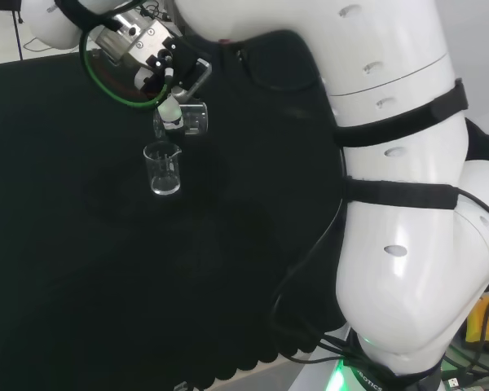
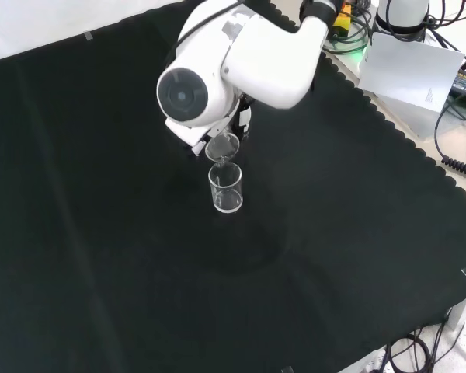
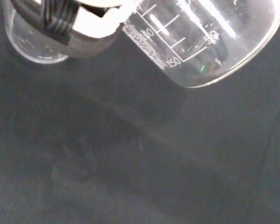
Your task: Pour the water from the handheld beaker into the one on the table.
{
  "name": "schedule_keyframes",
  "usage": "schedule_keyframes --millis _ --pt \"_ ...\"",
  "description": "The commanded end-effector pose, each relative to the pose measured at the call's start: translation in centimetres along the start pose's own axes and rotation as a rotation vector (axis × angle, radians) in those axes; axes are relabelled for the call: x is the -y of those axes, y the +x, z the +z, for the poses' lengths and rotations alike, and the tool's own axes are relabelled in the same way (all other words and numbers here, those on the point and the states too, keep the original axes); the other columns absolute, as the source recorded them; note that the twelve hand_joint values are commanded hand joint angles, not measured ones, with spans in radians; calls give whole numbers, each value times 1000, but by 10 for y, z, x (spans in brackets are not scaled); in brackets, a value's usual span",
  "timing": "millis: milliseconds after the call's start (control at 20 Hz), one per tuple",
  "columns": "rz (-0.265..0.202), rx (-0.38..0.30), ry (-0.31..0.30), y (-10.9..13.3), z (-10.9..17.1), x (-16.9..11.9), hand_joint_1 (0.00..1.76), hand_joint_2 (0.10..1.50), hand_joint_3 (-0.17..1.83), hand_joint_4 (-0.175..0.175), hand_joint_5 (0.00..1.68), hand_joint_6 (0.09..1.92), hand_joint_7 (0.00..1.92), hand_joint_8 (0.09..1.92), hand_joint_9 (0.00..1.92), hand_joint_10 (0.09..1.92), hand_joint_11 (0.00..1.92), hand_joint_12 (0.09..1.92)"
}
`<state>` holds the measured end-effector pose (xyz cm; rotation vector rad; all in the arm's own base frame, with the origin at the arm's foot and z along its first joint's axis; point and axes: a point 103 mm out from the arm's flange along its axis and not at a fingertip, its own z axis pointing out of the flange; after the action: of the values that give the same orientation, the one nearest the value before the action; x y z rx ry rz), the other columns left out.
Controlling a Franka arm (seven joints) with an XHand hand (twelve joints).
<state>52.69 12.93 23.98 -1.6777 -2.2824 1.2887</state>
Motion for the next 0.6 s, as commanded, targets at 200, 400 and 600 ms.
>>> schedule_keyframes --millis 200,400,600 --pt "-48 -177 -135 -21 11 3 1283 1113 -175 -108 1048 852 1266 747 1362 981 1119 821" --pt "-66 -232 -174 -31 22 0 1283 1113 -175 -108 1048 853 1265 746 1362 979 1119 820" --pt "-84 -291 -195 -42 36 -5 1283 1113 -175 -107 1048 854 1265 746 1362 978 1117 819"
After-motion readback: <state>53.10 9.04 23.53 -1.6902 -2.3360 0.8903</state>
